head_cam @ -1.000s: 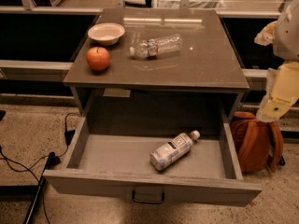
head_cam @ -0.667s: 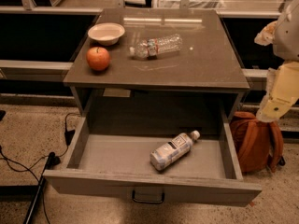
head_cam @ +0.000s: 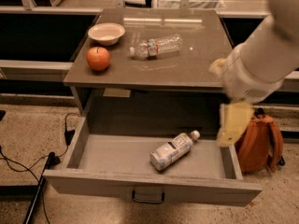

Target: Pick blue plastic bottle from top drawer and place on counter

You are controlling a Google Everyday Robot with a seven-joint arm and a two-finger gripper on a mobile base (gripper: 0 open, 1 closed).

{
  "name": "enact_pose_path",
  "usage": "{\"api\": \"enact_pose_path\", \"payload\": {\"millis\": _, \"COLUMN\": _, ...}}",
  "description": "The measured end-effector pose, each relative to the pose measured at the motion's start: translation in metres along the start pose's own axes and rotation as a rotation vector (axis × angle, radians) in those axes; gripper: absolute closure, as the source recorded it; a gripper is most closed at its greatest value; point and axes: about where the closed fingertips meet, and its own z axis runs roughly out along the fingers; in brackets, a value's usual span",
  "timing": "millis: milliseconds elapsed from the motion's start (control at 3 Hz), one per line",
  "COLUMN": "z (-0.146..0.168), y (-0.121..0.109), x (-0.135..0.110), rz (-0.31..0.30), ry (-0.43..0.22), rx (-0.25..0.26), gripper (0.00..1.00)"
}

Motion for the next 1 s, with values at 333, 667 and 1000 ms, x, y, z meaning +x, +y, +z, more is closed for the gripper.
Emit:
{"api": "enact_pose_path", "payload": {"millis": 333, "z": 0.073, "y": 0.01, "x": 0.004, "rz": -0.01, "ry": -0.101, "rx": -0.054, "gripper": 0.0}}
{"api": "enact_pose_path", "payload": {"millis": 667, "z": 0.091, "y": 0.011, "x": 0.005, "rz": 0.004, "ry": -0.134, "rx": -0.078, "gripper": 0.0}}
{"api": "enact_pose_path", "payload": {"millis": 1000, "z": 0.123, "y": 0.015, "x": -0.008, "rz": -0.103, "ry": -0.049, "rx": -0.104, "gripper": 0.0}}
